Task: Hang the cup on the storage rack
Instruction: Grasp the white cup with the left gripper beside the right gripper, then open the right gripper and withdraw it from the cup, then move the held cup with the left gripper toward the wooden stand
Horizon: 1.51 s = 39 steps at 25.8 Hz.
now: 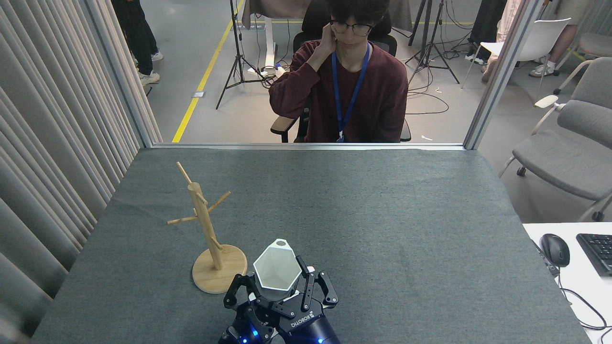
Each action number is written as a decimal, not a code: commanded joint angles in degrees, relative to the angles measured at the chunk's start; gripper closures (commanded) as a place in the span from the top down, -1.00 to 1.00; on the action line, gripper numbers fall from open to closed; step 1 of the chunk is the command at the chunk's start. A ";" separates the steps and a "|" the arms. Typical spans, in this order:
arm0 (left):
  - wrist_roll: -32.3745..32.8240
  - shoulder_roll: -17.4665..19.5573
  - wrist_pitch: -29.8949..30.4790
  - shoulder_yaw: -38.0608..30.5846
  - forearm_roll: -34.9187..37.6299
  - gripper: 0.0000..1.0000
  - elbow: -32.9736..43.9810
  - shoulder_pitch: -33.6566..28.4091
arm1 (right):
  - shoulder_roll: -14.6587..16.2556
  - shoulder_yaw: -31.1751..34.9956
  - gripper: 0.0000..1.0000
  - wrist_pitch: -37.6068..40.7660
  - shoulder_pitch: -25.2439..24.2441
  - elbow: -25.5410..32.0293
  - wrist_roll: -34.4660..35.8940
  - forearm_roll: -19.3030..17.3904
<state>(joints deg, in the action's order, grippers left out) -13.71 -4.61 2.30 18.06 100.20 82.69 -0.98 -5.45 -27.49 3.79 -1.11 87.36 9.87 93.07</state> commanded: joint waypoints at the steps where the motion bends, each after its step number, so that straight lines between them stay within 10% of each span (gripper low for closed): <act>1: -0.18 0.04 -0.19 -0.13 -0.01 0.21 -0.34 0.02 | 0.09 0.51 0.98 -0.01 0.05 1.76 1.03 -0.09; 7: -0.18 -0.04 -0.19 -0.05 0.08 0.21 -0.43 0.02 | -0.09 3.40 0.98 -0.89 0.23 8.08 5.51 -1.58; 12: -0.18 -0.13 -0.54 -0.13 0.08 0.21 -0.25 -0.16 | 0.44 19.84 0.98 -9.68 4.89 5.54 4.19 -15.12; 19: -0.18 -0.04 -2.38 -0.31 -0.10 0.21 0.01 -0.51 | 16.61 21.16 0.98 -9.50 0.06 -0.97 -0.03 -1.93; 39: -0.97 0.66 -4.76 -14.81 -0.80 0.24 7.57 -5.78 | 18.55 30.12 0.98 -1.24 -8.12 -2.37 4.90 -12.30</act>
<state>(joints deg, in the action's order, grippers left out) -14.65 -3.97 -2.42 4.81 99.36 87.67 -4.83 12.98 2.58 2.45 -9.49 85.33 14.76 81.02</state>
